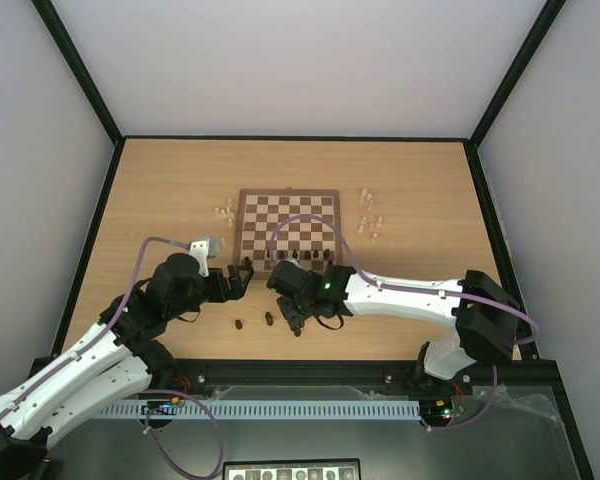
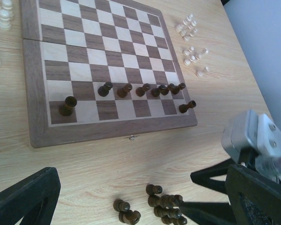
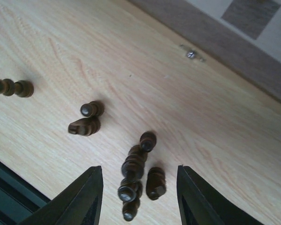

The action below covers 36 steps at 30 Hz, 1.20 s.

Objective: Set up the chess pieces on the board
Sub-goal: Pick up the chess piece at the center of the board.

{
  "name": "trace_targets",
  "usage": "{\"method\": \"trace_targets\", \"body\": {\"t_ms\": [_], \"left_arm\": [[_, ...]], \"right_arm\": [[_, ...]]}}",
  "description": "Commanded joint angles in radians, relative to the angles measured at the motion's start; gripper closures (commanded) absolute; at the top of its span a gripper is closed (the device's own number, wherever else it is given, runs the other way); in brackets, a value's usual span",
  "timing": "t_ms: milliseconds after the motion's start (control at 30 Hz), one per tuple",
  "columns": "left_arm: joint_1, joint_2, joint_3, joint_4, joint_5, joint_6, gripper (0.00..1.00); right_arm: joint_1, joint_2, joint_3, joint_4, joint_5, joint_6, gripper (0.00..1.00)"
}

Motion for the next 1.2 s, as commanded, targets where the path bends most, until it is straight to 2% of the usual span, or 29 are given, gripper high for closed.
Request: {"method": "trace_targets", "body": {"t_ms": [0, 333, 600, 700, 900, 1167], "left_arm": [[-0.007, -0.043, -0.019, 0.018, -0.051, -0.034, 0.01], [-0.007, -0.159, 0.021, -0.017, -0.061, -0.047, 0.00], [-0.007, -0.166, 0.025, -0.027, -0.069, -0.036, 0.01], [-0.007, -0.166, 0.022, -0.028, -0.070, -0.035, 0.01], [-0.006, -0.172, 0.007, -0.019, -0.065, -0.039, 0.00], [-0.007, -0.156, -0.004, 0.004, -0.060, -0.039, 0.01]], "right_arm": [[0.035, 0.032, 0.005, -0.001, 0.024, 0.033, 0.56], [0.043, 0.108, 0.017, -0.016, 0.055, 0.045, 0.57], [0.043, 0.145, 0.036, -0.007, 0.049, 0.042, 0.64], [0.043, 0.159, 0.040, -0.005, 0.048, 0.039, 0.69], [0.043, 0.169, 0.060, -0.016, 0.049, 0.034, 0.84], [0.043, 0.158, 0.095, -0.051, 0.094, 0.028, 0.87]]}}
